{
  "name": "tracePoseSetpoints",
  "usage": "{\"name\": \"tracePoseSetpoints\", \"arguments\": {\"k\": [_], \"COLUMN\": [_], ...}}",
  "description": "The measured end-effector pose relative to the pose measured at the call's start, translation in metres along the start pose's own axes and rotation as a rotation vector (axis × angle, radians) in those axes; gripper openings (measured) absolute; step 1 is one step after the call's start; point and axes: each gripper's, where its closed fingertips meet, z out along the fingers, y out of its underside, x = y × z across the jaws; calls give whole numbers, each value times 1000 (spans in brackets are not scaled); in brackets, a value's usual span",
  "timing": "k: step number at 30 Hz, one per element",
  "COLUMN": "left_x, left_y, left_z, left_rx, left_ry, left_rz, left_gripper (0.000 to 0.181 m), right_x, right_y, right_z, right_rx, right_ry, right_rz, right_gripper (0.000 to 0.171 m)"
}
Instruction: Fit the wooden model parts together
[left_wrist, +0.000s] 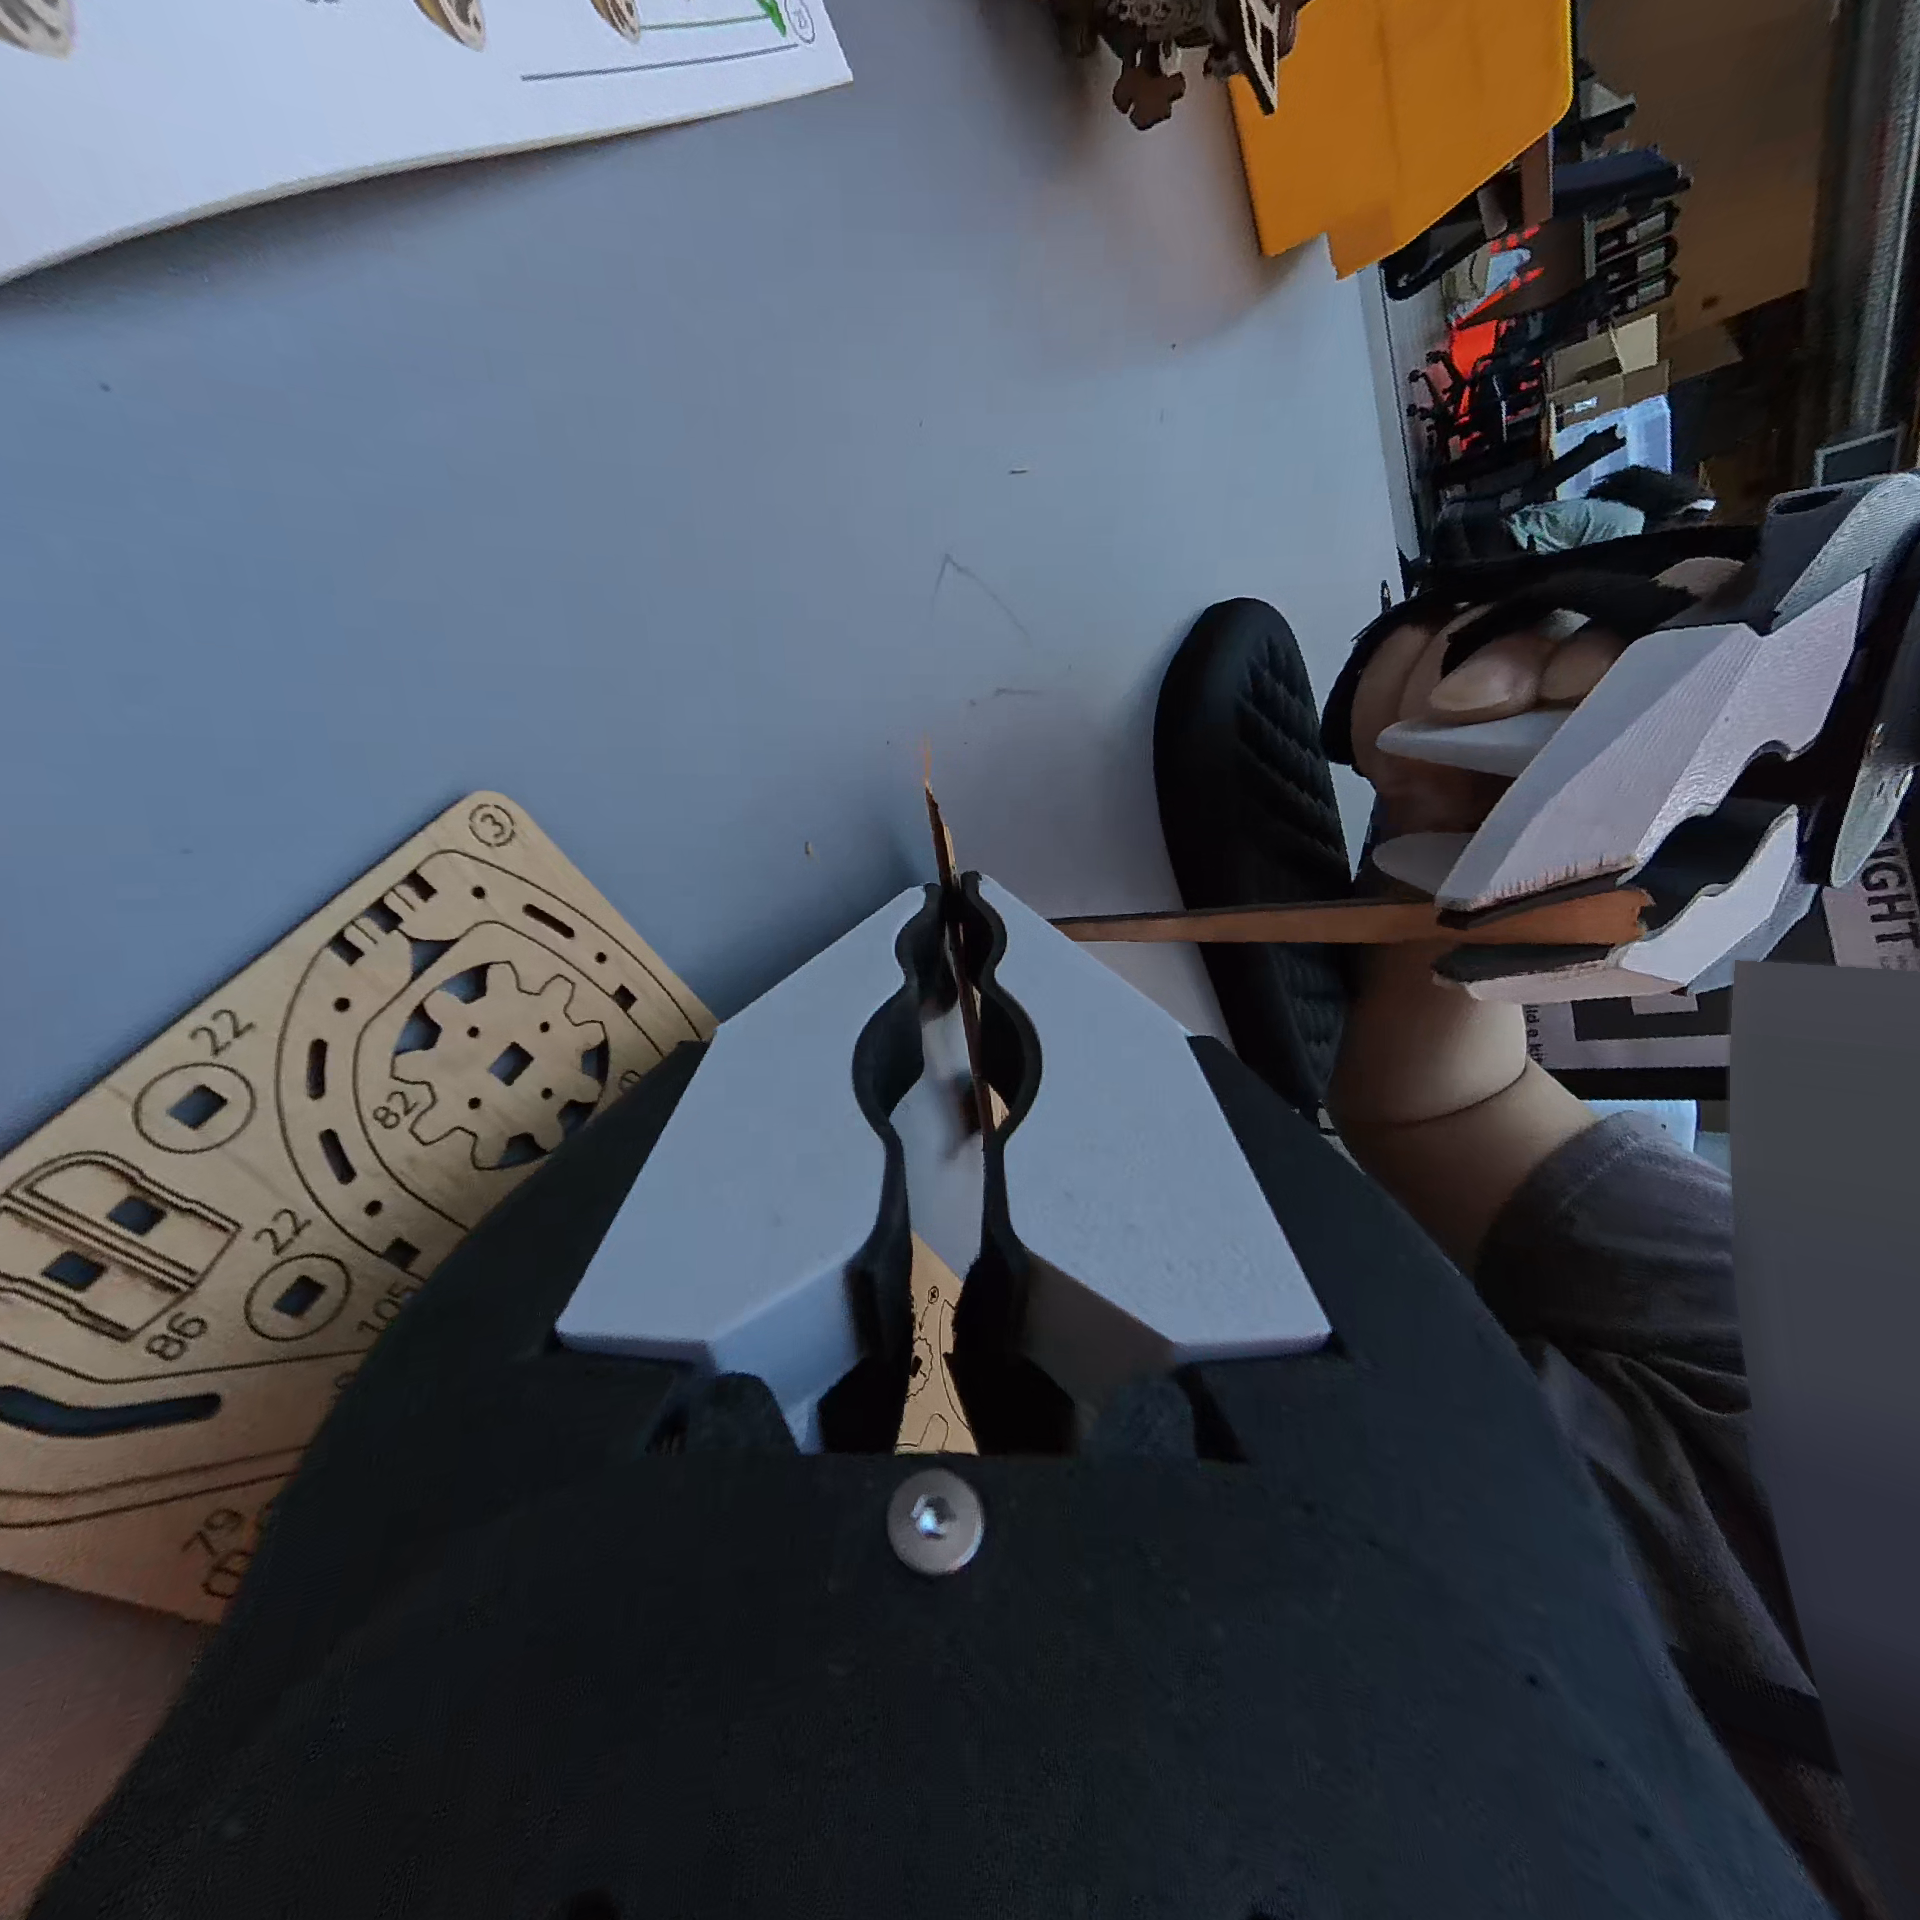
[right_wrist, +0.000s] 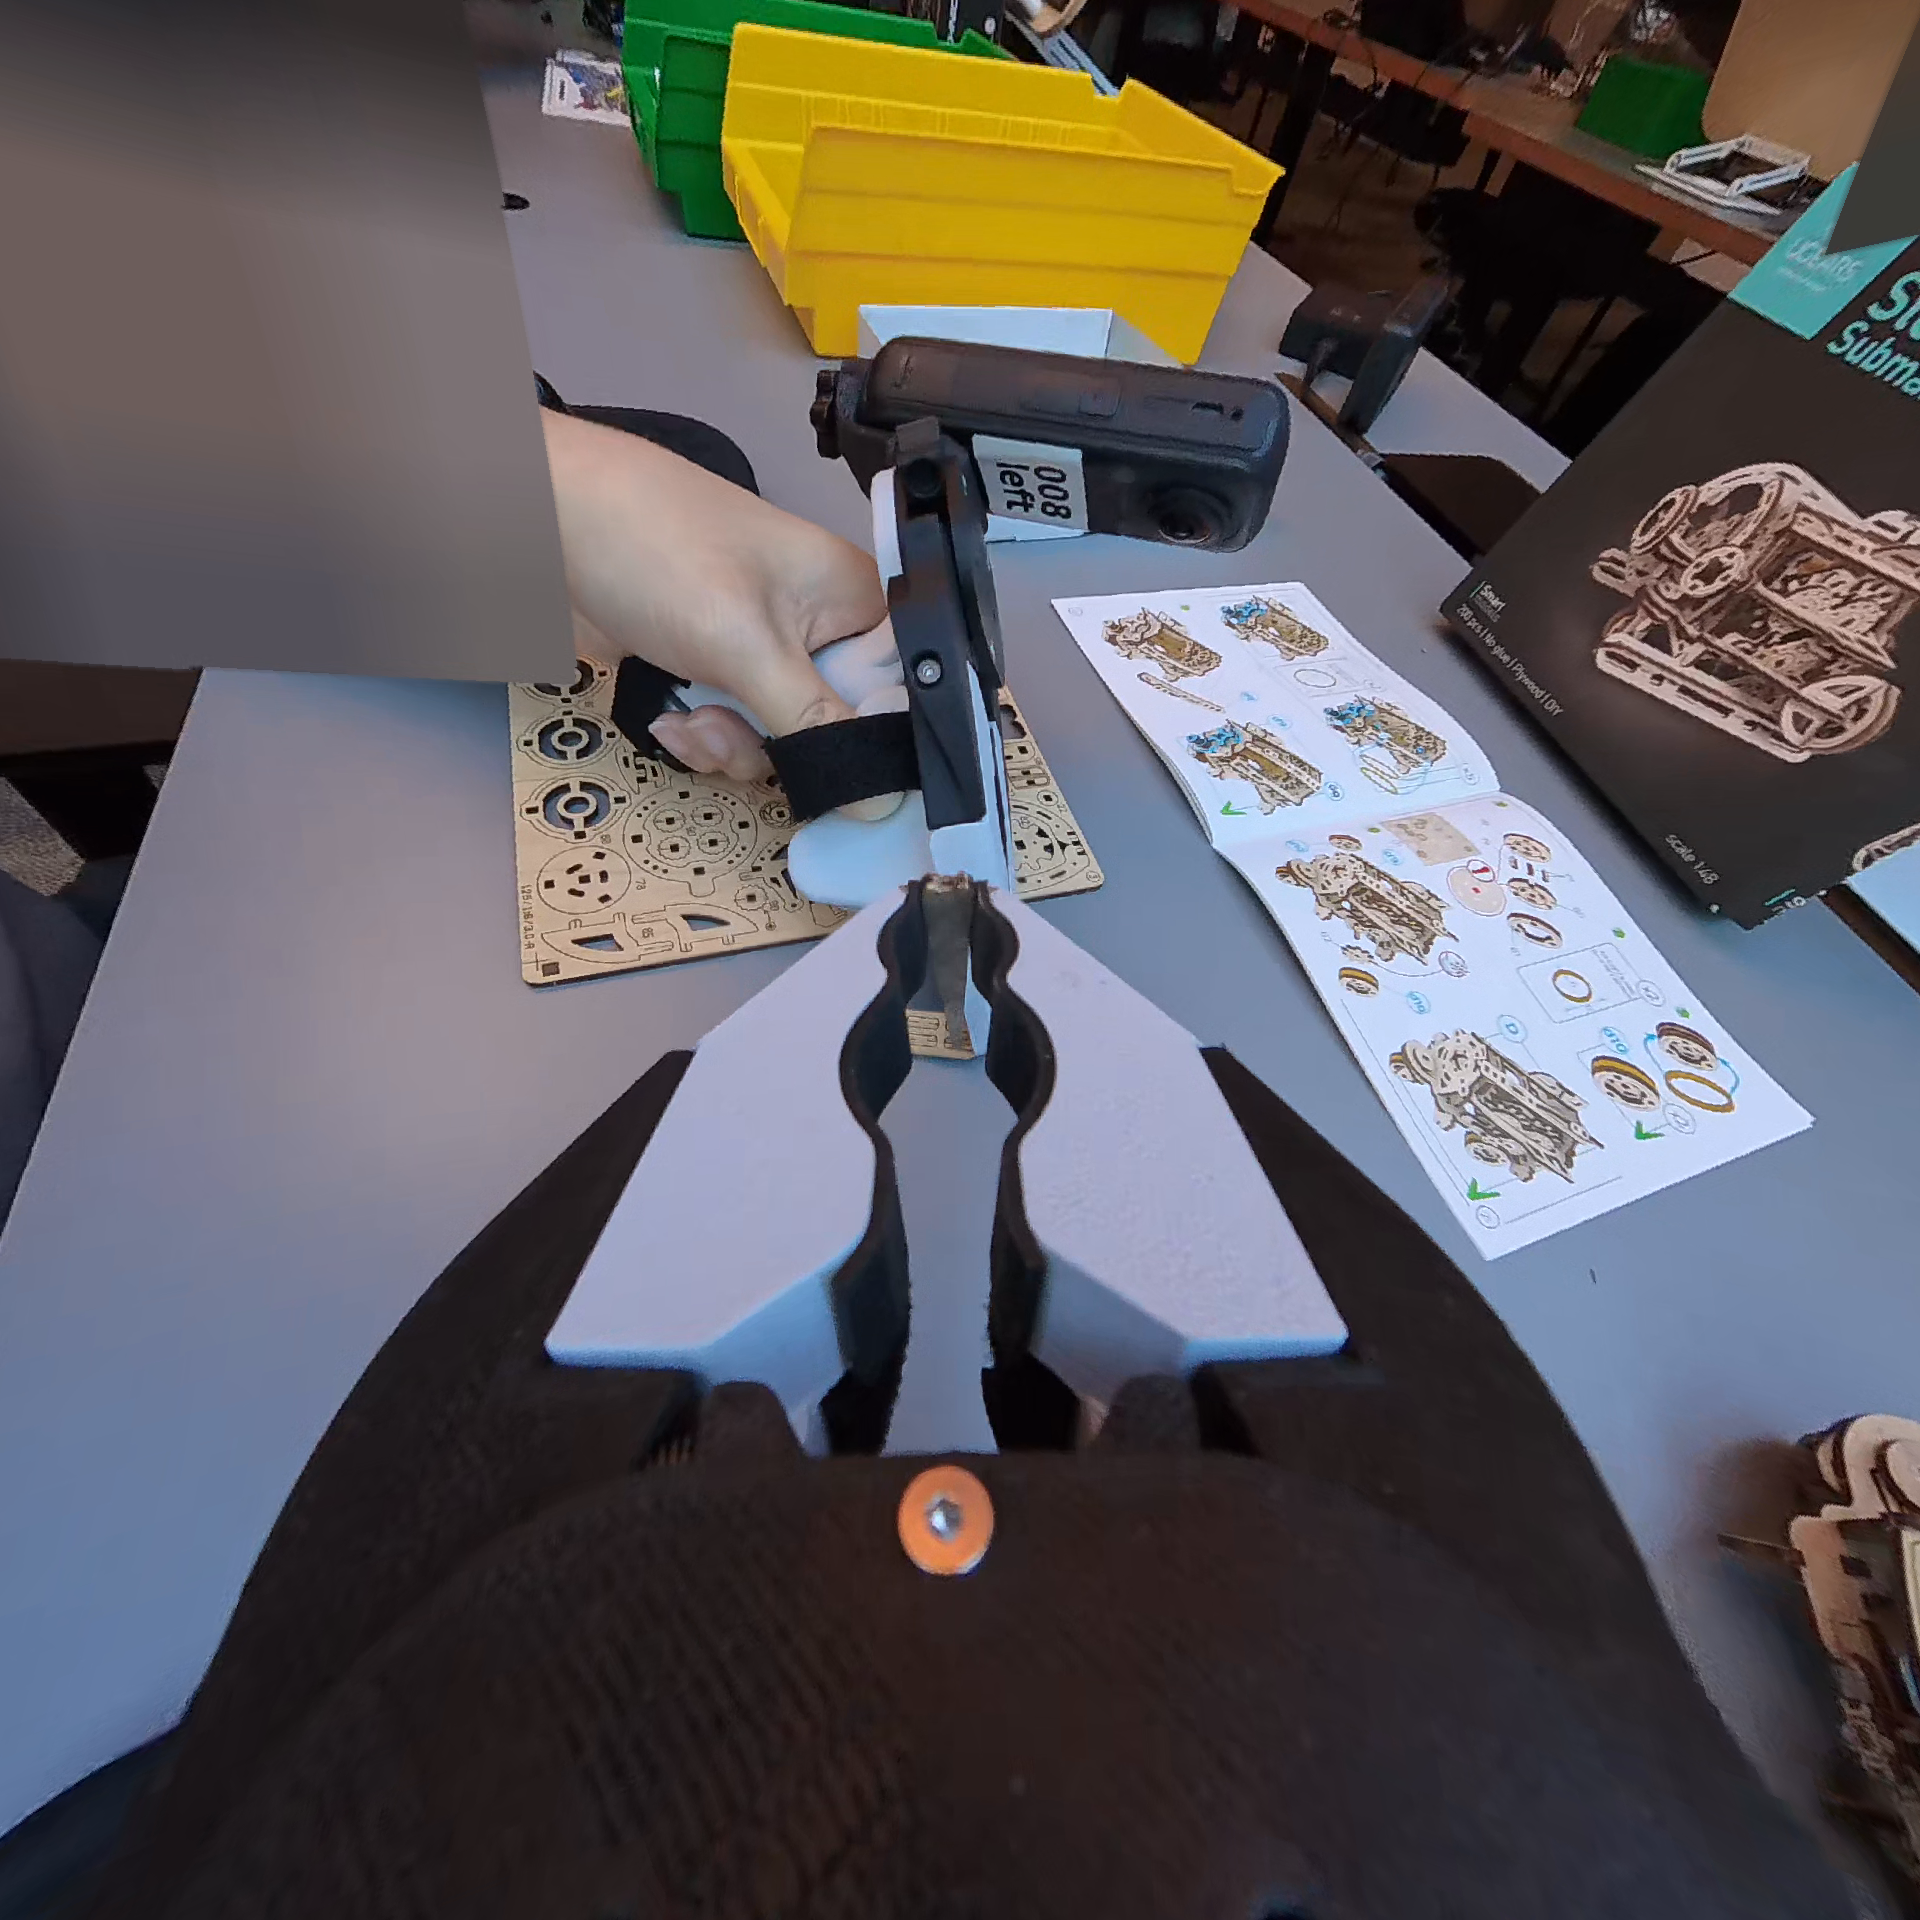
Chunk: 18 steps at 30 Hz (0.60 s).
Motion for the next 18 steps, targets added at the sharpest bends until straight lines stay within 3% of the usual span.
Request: {"name": "tracePoseSetpoints", "arguments": {"k": [18], "left_x": [2], "left_y": [4], "left_z": [0], "left_rx": [-23], "left_ry": [11], "left_rz": [26], "left_gripper": [0], "right_x": [0], "right_y": [5], "right_z": [-7], "right_rx": [49], "right_ry": [37], "right_rz": [46], "right_gripper": [6]}}
